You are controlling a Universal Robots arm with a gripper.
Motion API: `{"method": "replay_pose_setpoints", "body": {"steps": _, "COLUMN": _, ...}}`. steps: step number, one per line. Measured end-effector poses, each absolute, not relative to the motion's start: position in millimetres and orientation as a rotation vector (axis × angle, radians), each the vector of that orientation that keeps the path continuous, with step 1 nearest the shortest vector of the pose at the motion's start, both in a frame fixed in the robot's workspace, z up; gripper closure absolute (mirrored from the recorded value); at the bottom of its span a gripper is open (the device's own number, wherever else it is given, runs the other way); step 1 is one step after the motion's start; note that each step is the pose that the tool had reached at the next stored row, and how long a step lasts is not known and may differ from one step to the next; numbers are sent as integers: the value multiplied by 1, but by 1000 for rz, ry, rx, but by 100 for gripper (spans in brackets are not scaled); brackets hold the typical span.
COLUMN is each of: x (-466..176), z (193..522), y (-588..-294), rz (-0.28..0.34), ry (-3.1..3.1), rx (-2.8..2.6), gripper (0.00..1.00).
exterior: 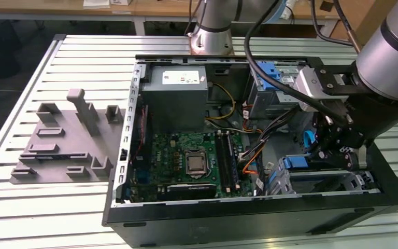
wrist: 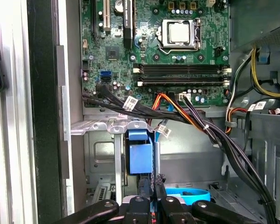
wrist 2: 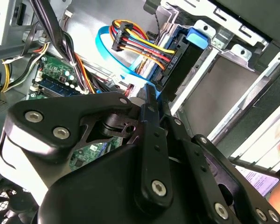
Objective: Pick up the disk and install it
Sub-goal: 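Insert the second disk wire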
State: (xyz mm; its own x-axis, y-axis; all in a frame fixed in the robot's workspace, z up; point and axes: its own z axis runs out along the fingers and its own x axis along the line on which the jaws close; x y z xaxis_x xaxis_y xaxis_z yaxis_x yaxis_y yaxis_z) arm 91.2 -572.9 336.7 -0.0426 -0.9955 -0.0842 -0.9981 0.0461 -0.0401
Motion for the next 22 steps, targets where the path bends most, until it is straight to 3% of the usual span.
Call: {"method": "replay_pose_setpoints", "body": {"steps": 22, "x": 96, "z": 334, "y": -573, "rz": 45, "ry": 2206, "rx": -2110, "gripper": 84}}
